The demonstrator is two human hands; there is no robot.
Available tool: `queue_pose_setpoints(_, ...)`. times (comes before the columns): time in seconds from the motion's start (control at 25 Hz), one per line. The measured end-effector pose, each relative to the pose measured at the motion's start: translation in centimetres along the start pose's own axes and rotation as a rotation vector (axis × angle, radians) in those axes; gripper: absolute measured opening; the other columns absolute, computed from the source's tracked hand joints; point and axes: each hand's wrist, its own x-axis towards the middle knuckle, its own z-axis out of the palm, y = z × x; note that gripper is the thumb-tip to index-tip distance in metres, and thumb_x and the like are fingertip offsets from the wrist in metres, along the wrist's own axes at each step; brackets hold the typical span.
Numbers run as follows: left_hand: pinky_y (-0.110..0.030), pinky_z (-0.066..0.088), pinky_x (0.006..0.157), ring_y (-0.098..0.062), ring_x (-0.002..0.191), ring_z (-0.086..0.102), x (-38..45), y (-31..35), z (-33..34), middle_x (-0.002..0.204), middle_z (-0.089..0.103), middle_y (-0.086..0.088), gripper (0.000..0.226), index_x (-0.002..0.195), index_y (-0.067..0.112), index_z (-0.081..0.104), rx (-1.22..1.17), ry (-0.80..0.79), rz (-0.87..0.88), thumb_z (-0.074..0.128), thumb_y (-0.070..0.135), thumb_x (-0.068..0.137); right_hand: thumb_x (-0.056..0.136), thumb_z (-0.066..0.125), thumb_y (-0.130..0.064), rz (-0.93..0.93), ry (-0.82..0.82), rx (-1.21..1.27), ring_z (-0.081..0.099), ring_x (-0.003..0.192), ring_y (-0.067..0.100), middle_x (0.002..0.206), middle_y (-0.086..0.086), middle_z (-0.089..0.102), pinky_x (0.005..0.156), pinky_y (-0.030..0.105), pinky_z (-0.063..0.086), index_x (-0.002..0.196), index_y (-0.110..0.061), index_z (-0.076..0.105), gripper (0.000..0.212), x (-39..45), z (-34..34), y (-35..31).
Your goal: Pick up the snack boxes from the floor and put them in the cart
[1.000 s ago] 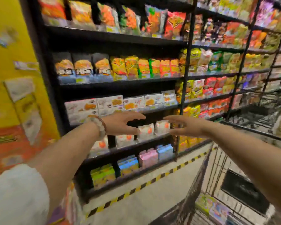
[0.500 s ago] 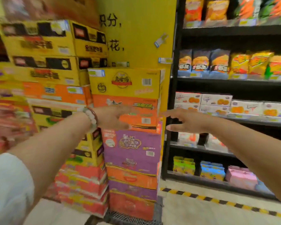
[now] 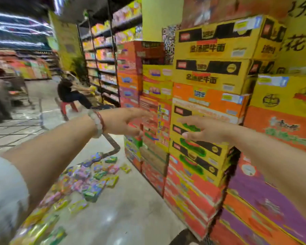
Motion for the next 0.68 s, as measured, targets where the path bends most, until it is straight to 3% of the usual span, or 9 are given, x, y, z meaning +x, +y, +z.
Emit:
queue_pose_setpoints(0.2, -0.014, 0.025, 0.095, -0.009, 0.133, 0.032, -4.6, -11.7, -0.4, 0.147, 0.033, 0.009, 0.061, 0.143, 0.035, 0.027, -0.053, 0.052, -0.220, 0.057, 0.031, 0.090, 0.093, 0.048, -0.046, -0.190, -0.007, 0.019, 0.031, 0.138, 0.012, 0.152, -0.012, 0.030, 0.108, 0.024, 0.027, 0.146, -0.036, 0.029, 0.057, 14.3, 3.2, -6.3)
queue_pose_setpoints(0.36, -0.024, 0.027, 0.109, -0.014, 0.133, 0.036, -5.3, -21.6, 2.8, 0.148, 0.033, 0.008, 0.059, 0.132, 0.048, 0.027, -0.142, 0.038, -0.356, 0.058, 0.051, 0.082, 0.093, 0.050, -0.044, -0.291, -0.110, 0.076, 0.037, 0.128, 0.007, 0.148, -0.012, 0.032, 0.096, 0.016, 0.028, 0.145, -0.037, 0.030, 0.057, 25.8, 6.8, -8.6)
queue_pose_setpoints(0.52, -0.015, 0.028, 0.095, -0.007, 0.126, 0.039, -3.7, -31.7, 7.0, 0.146, 0.036, 0.006, 0.059, 0.141, 0.034, 0.031, -0.249, 0.059, -0.539, 0.060, 0.029, 0.089, 0.093, 0.047, -0.047, -0.375, -0.220, 0.087, 0.038, 0.132, 0.013, 0.149, -0.009, 0.034, 0.103, 0.023, 0.031, 0.144, -0.038, 0.030, 0.054, 38.7, 11.4, -9.7)
queue_pose_setpoints(0.68, -0.017, 0.029, 0.095, -0.011, 0.131, 0.037, -2.2, -40.9, 11.5, 0.148, 0.032, 0.003, 0.061, 0.143, 0.031, 0.029, -0.325, 0.011, -0.666, 0.058, 0.031, 0.090, 0.094, 0.049, -0.044, -0.421, -0.324, 0.105, 0.043, 0.128, 0.015, 0.147, -0.005, 0.039, 0.095, 0.021, 0.035, 0.144, -0.034, 0.033, 0.054, 50.6, 16.8, -11.7)
